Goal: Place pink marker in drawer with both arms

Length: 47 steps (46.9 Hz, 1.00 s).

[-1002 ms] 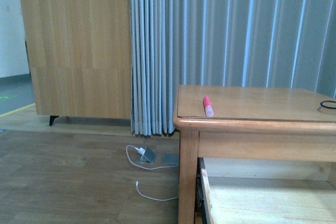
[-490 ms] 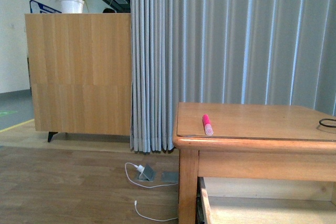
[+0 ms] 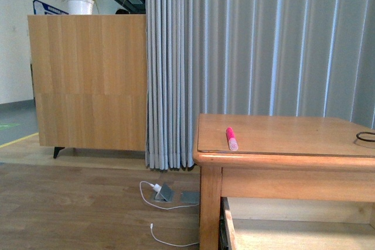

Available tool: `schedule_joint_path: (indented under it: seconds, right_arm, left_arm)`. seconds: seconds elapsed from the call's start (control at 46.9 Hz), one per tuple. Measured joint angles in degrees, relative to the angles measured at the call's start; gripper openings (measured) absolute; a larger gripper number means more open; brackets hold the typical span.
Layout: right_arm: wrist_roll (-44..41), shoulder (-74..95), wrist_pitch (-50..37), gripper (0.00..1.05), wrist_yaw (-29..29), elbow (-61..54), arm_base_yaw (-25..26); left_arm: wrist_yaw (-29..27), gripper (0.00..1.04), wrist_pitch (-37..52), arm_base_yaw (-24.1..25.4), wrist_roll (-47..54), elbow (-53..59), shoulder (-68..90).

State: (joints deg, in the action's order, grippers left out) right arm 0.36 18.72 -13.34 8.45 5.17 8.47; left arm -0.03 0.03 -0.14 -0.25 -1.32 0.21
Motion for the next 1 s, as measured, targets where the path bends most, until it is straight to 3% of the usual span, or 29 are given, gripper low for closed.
schedule_joint_path:
  seconds: [0.107, 0.426, 0.469, 0.512, 0.576, 0.746, 1.002]
  right_arm:
    - [0.02, 0.00, 0.00, 0.98, -0.02, 0.00, 0.00]
    - [-0.04, 0.00, 0.00, 0.96, -0.02, 0.00, 0.00]
    - [-0.04, 0.00, 0.00, 0.96, -0.02, 0.00, 0.00]
    - [-0.07, 0.00, 0.00, 0.96, -0.02, 0.00, 0.00]
    - [-0.07, 0.00, 0.02, 0.96, -0.02, 0.00, 0.00]
    - [-0.09, 0.00, 0.02, 0.96, -0.02, 0.00, 0.00]
    - [-0.09, 0.00, 0.02, 0.96, -0.02, 0.00, 0.00]
  left_arm:
    - [0.00, 0.99, 0.00, 0.00, 0.00, 0.00, 0.00]
    - [0.00, 0.99, 0.00, 0.00, 0.00, 0.00, 0.00]
    - [-4.15, 0.99, 1.22, -1.53, -0.98, 0.02, 0.68]
    - [-19.56, 0.99, 7.19, -7.41, -3.37, -0.07, 5.01]
    - [-25.40, 0.99, 13.29, -12.02, -4.76, -1.03, 13.94]
    - [-17.07, 0.99, 27.89, -15.72, -2.01, -12.02, 40.74]
    - [-5.62, 0.99, 31.80, -17.92, 0.87, -32.70, 69.81]
